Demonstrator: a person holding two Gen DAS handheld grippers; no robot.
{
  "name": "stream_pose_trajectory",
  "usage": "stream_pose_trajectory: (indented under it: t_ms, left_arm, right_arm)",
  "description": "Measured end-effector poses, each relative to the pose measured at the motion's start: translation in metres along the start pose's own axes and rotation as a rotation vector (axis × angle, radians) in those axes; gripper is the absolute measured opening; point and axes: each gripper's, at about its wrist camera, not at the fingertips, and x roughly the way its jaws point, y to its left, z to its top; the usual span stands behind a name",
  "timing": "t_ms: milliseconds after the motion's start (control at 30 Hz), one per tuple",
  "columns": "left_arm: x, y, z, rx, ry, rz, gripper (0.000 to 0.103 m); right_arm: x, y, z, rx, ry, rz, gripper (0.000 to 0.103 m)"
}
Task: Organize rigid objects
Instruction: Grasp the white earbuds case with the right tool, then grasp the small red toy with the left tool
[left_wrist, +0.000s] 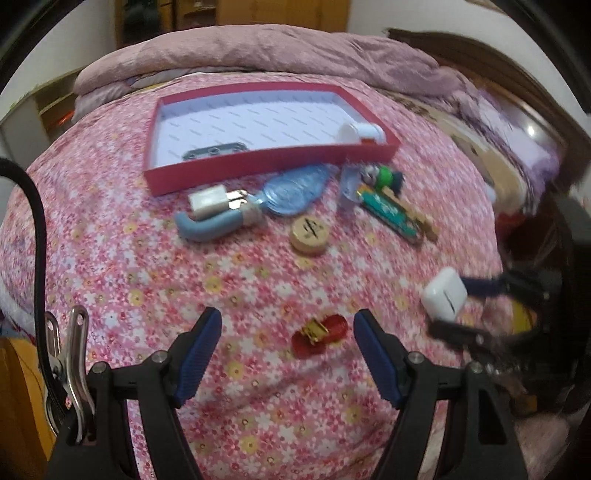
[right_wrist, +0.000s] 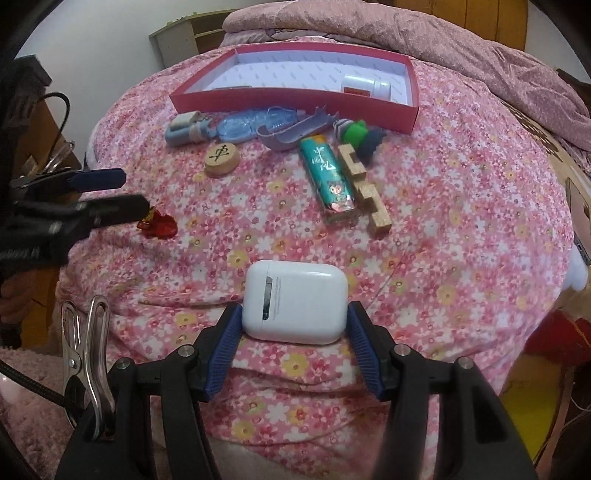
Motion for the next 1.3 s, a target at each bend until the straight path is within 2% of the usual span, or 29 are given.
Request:
stream_pose_trajectory:
  t_ms: [200, 233, 300, 400, 500, 567, 667, 833, 933, 1067, 1200, 1233, 1300]
  left_arm:
    - [0.004, -0.006, -0.003, 0.031, 0.005, -0.002, 0.076]
    - [0.005, -0.006, -0.004, 0.034, 0.007, -0.007, 0.074]
    - [0.008, -0.007, -0.004, 0.037, 0.017, -0.028, 0.062]
    - [0.014, -0.009, -0.005, 0.045, 0.044, -0.048, 0.053]
    - [0.017, -0.013, -0.006, 0.060, 0.055, -0.060, 0.052]
    - [0.018, -0.015, -0.006, 0.070, 0.049, -0.053, 0.051]
    - [0.022, -0.015, -0.005, 0.076, 0.031, -0.002, 0.038]
    - [0.026, 0.005, -0.004, 0.006, 0.019, 0.047, 0.038]
    - [0.024, 0.014, -0.004, -0.024, 0.025, 0.032, 0.038]
    - [0.020, 0.016, -0.011, -0.013, 0.029, 0.011, 0.039]
    - [0.019, 0.012, -0.017, 0.016, 0.006, 0.041, 0.038]
    - [0.020, 0.010, -0.016, 0.018, -0.002, 0.052, 0.038]
    - [0.022, 0.007, -0.014, 0.027, -0.009, 0.052, 0.026]
  right_arm:
    - [0.000, 0.004, -0.001, -0.017, -0.033, -0.022, 0.058]
    - [-0.001, 0.003, 0.000, -0.013, -0.042, -0.020, 0.058]
    - [-0.004, 0.002, 0.002, -0.007, -0.075, -0.032, 0.058]
    - [-0.007, 0.001, 0.009, 0.004, -0.114, -0.046, 0.058]
    - [-0.005, -0.002, 0.015, 0.023, -0.117, -0.032, 0.058]
    - [-0.001, -0.004, 0.018, 0.037, -0.112, -0.023, 0.058]
    - [0.004, -0.007, 0.018, 0.060, -0.099, 0.000, 0.058]
    - [0.011, -0.006, 0.022, 0.084, -0.097, 0.009, 0.058]
    - [0.013, -0.008, 0.024, 0.093, -0.100, 0.010, 0.058]
    - [0.014, -0.006, 0.022, 0.084, -0.107, -0.001, 0.058]
    - [0.015, -0.005, 0.022, 0.080, -0.114, -0.007, 0.058]
    - [0.015, -0.004, 0.022, 0.078, -0.115, -0.011, 0.058]
    - [0.016, -0.003, 0.021, 0.071, -0.119, -0.018, 0.058]
